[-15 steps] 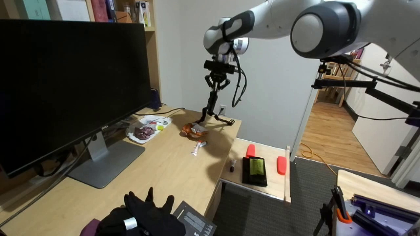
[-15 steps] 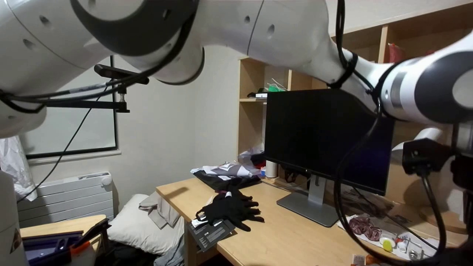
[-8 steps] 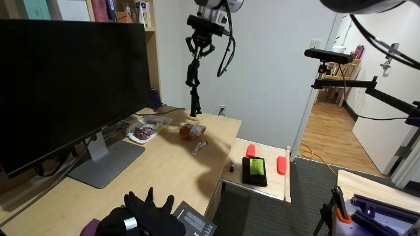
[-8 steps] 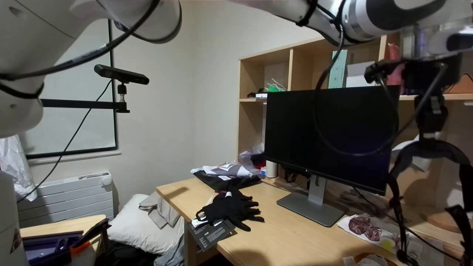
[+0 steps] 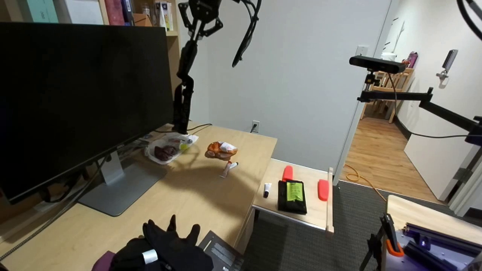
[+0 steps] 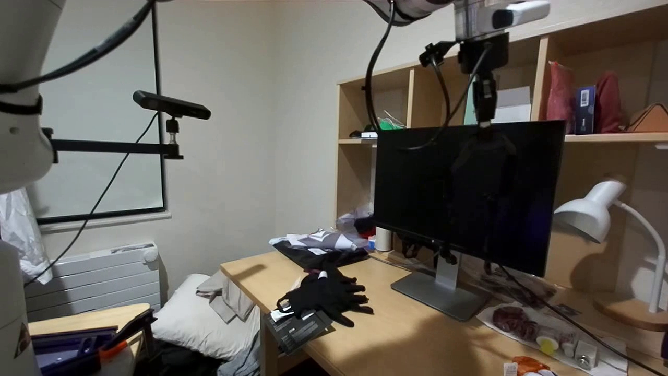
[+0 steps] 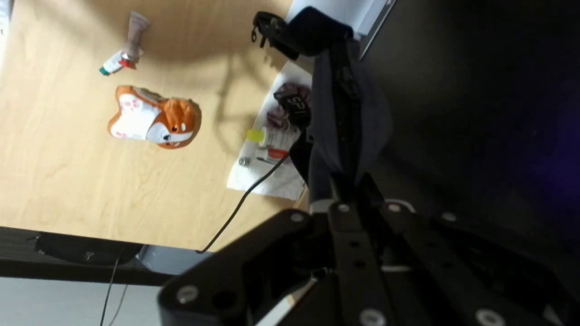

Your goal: Pick up the bag belt and place it on the center of table

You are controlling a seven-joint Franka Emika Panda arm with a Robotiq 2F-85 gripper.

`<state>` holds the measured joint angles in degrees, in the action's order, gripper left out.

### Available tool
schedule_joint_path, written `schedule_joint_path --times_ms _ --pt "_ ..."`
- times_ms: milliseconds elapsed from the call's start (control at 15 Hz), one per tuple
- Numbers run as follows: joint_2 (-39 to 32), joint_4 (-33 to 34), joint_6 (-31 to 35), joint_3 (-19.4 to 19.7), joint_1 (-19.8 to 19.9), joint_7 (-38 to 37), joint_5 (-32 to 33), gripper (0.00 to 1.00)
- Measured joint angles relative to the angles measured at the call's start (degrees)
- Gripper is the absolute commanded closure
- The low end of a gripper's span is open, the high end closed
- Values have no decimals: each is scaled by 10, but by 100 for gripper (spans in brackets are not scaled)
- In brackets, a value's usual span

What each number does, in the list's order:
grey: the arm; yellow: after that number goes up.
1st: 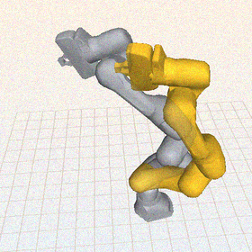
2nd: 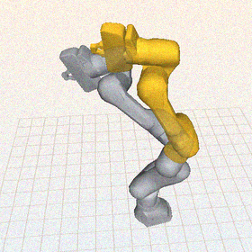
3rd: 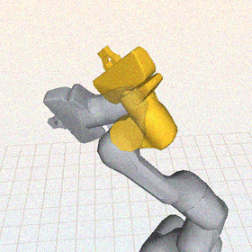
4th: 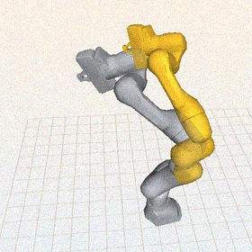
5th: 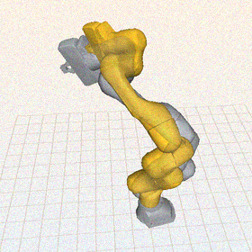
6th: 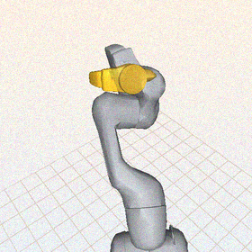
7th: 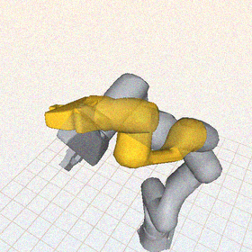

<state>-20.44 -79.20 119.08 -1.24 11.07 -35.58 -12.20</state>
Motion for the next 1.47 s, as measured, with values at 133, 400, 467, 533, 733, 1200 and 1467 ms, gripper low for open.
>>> schedule_joint_path --times_ms 133,400,467,533,733,1200,1467 --pt "32 -53 0 -8 -20 10 0 91" --pt "42 -139 -15 13 -68 21 31 92" --pt "39 -149 -15 15 -70 23 34 92" --pt "36 -153 -15 18 -70 26 35 92" --pt "38 -153 -15 22 -70 30 35 91" --pt "25 -156 -12 30 -92 52 35 92" --pt "7 -164 -3 30 -114 92 57 92"
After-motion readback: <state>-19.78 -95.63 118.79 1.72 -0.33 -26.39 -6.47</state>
